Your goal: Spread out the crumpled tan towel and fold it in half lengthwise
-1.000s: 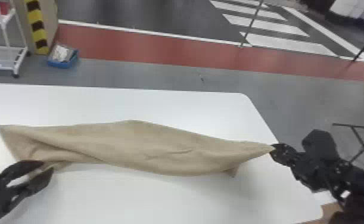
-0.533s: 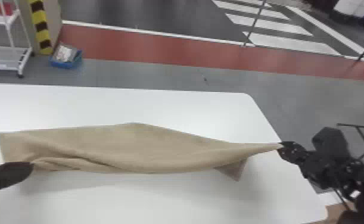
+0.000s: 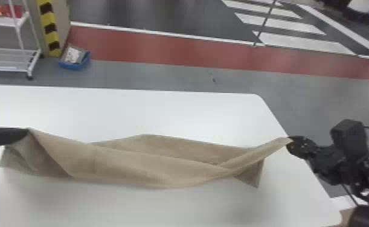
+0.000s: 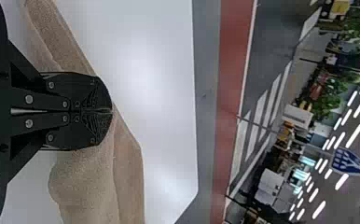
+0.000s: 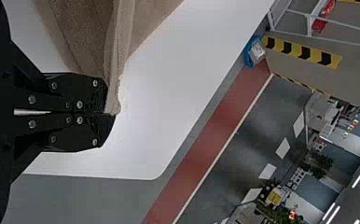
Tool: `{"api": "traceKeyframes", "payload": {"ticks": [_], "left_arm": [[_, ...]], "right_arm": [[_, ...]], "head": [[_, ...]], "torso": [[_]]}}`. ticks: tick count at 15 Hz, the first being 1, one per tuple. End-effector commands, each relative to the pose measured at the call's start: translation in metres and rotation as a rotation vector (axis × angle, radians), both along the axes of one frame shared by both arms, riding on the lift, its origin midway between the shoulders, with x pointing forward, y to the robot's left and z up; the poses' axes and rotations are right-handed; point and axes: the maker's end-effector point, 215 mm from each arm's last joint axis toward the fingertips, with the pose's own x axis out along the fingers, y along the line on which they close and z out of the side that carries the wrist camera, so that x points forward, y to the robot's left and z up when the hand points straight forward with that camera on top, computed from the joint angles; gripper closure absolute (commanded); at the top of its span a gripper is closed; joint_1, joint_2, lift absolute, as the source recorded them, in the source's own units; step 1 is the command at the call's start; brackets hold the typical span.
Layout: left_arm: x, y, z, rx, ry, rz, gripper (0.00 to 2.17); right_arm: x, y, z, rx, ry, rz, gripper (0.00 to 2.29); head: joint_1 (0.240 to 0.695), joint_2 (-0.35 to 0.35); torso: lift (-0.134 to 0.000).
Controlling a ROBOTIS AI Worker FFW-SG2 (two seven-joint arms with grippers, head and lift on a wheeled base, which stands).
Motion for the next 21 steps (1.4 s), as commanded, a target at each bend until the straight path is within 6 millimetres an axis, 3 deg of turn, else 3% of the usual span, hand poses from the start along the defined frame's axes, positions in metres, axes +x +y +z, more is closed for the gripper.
{"api": "traceKeyframes", "payload": {"ticks": [1, 2, 3, 5, 6, 8, 11, 13, 14, 17, 21], "left_arm": [[0.019, -0.015, -0.067, 0.065, 0.101, -0.016, 0.8], [0.026, -0.013, -0.098, 0.116, 0.139, 0.016, 0.06], [0.032, -0.012, -0.116, 0.167, 0.148, 0.051, 0.0], [0.028, -0.017, -0.125, 0.197, 0.148, 0.081, 0.01], [0.026, -0.017, -0.113, 0.2, 0.116, 0.089, 0.03], [0.015, -0.002, -0.096, 0.223, 0.071, 0.127, 0.03], [-0.012, 0.037, -0.073, 0.173, 0.028, 0.218, 0.02], [-0.024, 0.047, -0.073, 0.17, 0.031, 0.232, 0.03], [-0.03, 0.046, -0.078, 0.164, 0.044, 0.223, 0.03], [-0.053, 0.014, -0.099, 0.109, 0.108, 0.152, 0.14], [-0.06, -0.01, -0.133, 0.134, 0.156, 0.154, 0.27]], "right_arm": [[-0.001, 0.018, -0.017, -0.007, 0.042, 0.036, 2.0], [-0.001, 0.024, -0.024, -0.017, 0.063, 0.047, 2.0], [0.001, 0.029, -0.028, -0.018, 0.071, 0.055, 2.0], [0.004, 0.036, -0.032, -0.009, 0.078, 0.056, 2.0], [0.004, 0.037, -0.032, -0.01, 0.078, 0.06, 2.0], [0.002, 0.033, -0.032, -0.01, 0.081, 0.05, 2.0], [-0.004, 0.031, -0.037, -0.008, 0.092, 0.044, 2.0], [-0.006, 0.032, -0.041, -0.005, 0.098, 0.045, 2.0], [-0.007, 0.033, -0.042, 0.002, 0.099, 0.043, 2.0], [-0.012, 0.03, -0.047, -0.002, 0.108, 0.043, 2.0], [-0.019, 0.023, -0.049, -0.008, 0.11, 0.035, 2.0]], "head": [[0.695, -0.254], [0.695, -0.248], [0.695, -0.233], [0.695, -0.214], [0.695, -0.211], [0.695, -0.216], [0.695, -0.205], [0.695, -0.178], [0.695, -0.172], [0.695, -0.175], [0.695, -0.223]], "torso": [[-0.124], [-0.124], [-0.124], [-0.124], [-0.124], [-0.124], [-0.124], [-0.124], [-0.124], [-0.124], [-0.124]]}}
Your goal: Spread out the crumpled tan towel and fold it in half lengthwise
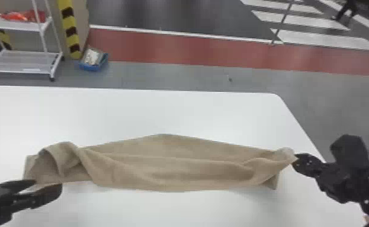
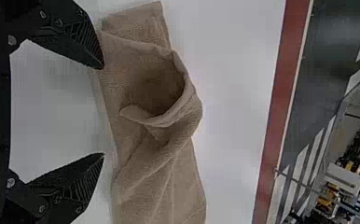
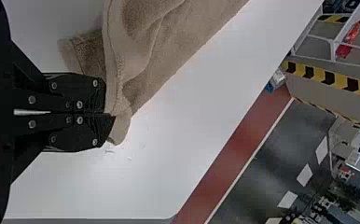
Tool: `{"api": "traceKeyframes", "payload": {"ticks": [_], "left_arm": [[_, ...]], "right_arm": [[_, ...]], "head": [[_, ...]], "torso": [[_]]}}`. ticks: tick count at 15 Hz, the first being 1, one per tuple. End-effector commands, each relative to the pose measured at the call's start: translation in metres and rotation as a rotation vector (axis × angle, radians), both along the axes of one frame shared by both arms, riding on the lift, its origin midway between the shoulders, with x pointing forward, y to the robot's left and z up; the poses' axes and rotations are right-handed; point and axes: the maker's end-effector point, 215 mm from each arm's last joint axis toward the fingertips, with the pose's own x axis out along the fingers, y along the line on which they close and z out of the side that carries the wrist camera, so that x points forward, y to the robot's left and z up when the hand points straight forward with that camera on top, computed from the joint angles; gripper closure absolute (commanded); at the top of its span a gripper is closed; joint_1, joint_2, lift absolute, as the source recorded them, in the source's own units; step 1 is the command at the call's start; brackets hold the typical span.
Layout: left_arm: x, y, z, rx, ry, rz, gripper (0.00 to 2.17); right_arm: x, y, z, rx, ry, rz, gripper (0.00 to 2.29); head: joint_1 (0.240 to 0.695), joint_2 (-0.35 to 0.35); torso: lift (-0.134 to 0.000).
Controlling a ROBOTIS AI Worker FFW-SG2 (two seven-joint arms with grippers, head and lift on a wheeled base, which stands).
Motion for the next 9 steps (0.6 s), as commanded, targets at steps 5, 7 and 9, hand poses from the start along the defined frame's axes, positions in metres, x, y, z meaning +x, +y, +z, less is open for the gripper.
{"api": "traceKeyframes", "payload": {"ticks": [5, 7, 9], "left_arm": [[0.029, 0.003, -0.021, 0.102, -0.076, 0.057, 0.27], [0.032, 0.01, -0.023, 0.13, -0.082, 0.078, 0.27], [0.035, 0.007, -0.015, 0.116, -0.103, 0.079, 0.27]], "right_arm": [[-0.01, -0.003, -0.006, -0.006, 0.013, 0.002, 2.0], [-0.01, -0.002, -0.005, -0.01, 0.012, 0.007, 2.0], [-0.011, -0.001, -0.006, -0.007, 0.015, 0.008, 2.0]], "head": [[0.695, -0.25], [0.695, -0.24], [0.695, -0.226]], "torso": [[-0.124], [-0.124], [-0.124]]}}
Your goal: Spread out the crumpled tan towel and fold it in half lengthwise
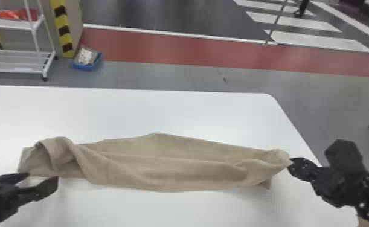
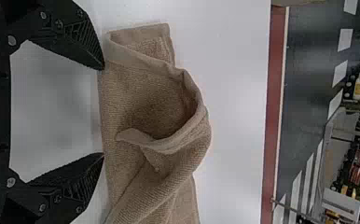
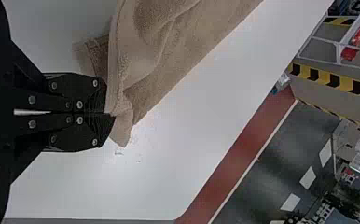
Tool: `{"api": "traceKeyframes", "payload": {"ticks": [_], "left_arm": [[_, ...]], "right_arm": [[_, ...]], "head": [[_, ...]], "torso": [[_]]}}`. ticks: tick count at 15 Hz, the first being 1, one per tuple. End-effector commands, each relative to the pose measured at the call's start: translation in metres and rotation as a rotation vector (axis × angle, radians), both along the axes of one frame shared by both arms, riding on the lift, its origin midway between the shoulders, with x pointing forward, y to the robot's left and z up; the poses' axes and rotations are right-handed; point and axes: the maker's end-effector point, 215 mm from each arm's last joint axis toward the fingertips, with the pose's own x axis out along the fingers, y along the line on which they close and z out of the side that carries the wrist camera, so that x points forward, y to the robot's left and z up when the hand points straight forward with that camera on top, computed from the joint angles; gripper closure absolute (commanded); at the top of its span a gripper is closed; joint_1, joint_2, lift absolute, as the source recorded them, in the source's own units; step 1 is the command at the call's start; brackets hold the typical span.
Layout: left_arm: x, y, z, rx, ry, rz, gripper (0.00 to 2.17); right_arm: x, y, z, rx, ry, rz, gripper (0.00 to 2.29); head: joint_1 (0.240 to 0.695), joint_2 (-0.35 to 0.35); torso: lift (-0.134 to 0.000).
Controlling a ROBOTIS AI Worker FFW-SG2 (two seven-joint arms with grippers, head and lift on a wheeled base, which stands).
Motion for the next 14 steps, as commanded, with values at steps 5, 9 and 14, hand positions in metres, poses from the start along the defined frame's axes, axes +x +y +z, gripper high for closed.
{"api": "traceKeyframes", "payload": {"ticks": [5, 9, 14], "left_arm": [[0.002, -0.04, 0.023, -0.104, -0.048, -0.054, 0.27], [0.027, -0.045, 0.031, -0.052, -0.147, -0.05, 0.27], [0.025, -0.036, 0.016, -0.024, -0.102, -0.037, 1.88]], "right_arm": [[0.004, 0.007, 0.0, 0.004, -0.001, 0.011, 2.0], [0.002, 0.005, 0.0, 0.001, 0.001, 0.006, 2.0], [0.0, 0.002, 0.001, 0.001, 0.0, -0.001, 2.0]], "head": [[0.695, -0.242], [0.695, -0.264], [0.695, -0.26]], "torso": [[-0.124], [-0.124], [-0.124]]}}
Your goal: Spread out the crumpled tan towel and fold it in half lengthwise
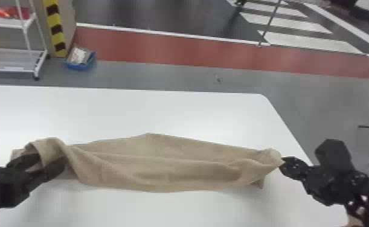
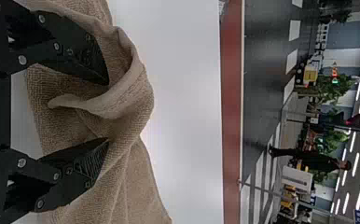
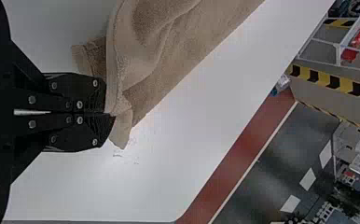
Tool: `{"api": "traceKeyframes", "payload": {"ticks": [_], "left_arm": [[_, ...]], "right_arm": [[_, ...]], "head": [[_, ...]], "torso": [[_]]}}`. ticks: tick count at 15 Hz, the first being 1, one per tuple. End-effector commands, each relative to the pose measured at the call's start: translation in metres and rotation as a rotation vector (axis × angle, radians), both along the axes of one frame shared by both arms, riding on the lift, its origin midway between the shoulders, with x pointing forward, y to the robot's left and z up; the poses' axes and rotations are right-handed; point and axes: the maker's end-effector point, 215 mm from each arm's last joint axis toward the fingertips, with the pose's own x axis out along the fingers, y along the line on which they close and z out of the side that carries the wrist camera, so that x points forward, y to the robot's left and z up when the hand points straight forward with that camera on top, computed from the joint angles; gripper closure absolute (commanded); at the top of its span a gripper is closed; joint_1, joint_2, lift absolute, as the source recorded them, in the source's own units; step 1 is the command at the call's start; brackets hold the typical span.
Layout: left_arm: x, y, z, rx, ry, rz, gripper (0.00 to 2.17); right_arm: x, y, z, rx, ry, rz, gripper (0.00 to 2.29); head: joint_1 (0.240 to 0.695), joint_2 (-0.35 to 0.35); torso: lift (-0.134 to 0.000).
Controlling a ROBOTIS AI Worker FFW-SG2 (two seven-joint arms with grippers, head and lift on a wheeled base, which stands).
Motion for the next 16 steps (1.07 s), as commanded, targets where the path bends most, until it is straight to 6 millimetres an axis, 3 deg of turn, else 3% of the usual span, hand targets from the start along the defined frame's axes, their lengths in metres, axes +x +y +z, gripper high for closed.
{"api": "traceKeyframes", "payload": {"ticks": [1, 3, 6, 8, 10, 12, 14, 16], "left_arm": [[-0.013, 0.007, -0.013, 0.002, 0.076, 0.008, 1.97], [-0.038, 0.011, -0.008, -0.08, 0.176, -0.037, 1.97], [-0.064, 0.012, 0.045, -0.31, 0.3, -0.089, 1.97], [-0.064, 0.012, 0.088, -0.414, 0.322, -0.141, 1.97], [-0.042, 0.018, 0.15, -0.447, 0.211, -0.24, 1.97], [-0.039, 0.03, 0.184, -0.449, 0.176, -0.322, 1.97], [-0.044, 0.034, 0.182, -0.489, 0.251, -0.404, 1.97], [-0.061, 0.029, 0.15, -0.444, 0.365, -0.435, 1.97]], "right_arm": [[0.0, -0.001, 0.001, 0.002, -0.002, -0.003, 2.0], [0.0, -0.003, 0.002, 0.001, -0.006, -0.004, 2.0], [0.002, -0.006, 0.007, 0.003, -0.019, -0.01, 2.0], [0.004, -0.004, 0.011, 0.013, -0.031, -0.006, 2.0], [0.005, -0.002, 0.017, 0.006, -0.041, 0.001, 2.0], [0.005, 0.0, 0.019, 0.007, -0.042, 0.004, 2.0], [0.004, 0.003, 0.018, 0.005, -0.038, 0.013, 2.0], [0.004, 0.008, 0.018, 0.006, -0.035, 0.028, 2.0]], "head": [[0.695, -0.261], [0.695, -0.264], [0.695, -0.281], [0.695, -0.288], [0.695, -0.287], [0.695, -0.274], [0.695, -0.251], [0.695, -0.24]], "torso": [[-0.124], [-0.124], [-0.124], [-0.124], [-0.124], [-0.124], [-0.124], [-0.124]]}}
